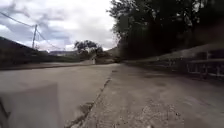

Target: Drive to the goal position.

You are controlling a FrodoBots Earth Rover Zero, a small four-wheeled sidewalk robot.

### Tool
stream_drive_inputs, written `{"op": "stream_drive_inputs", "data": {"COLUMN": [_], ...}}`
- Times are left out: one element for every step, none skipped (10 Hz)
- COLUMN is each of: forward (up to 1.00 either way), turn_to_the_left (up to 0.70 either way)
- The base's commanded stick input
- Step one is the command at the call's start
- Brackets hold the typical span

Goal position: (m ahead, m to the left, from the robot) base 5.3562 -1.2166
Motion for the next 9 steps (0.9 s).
{"op": "stream_drive_inputs", "data": {"forward": [0.70, 0.70, 0.70, 0.70, 0.70, 0.70, 0.70, 0.70, 0.70], "turn_to_the_left": [0.00, 0.00, 0.00, 0.00, 0.00, 0.00, 0.00, 0.00, 0.00]}}
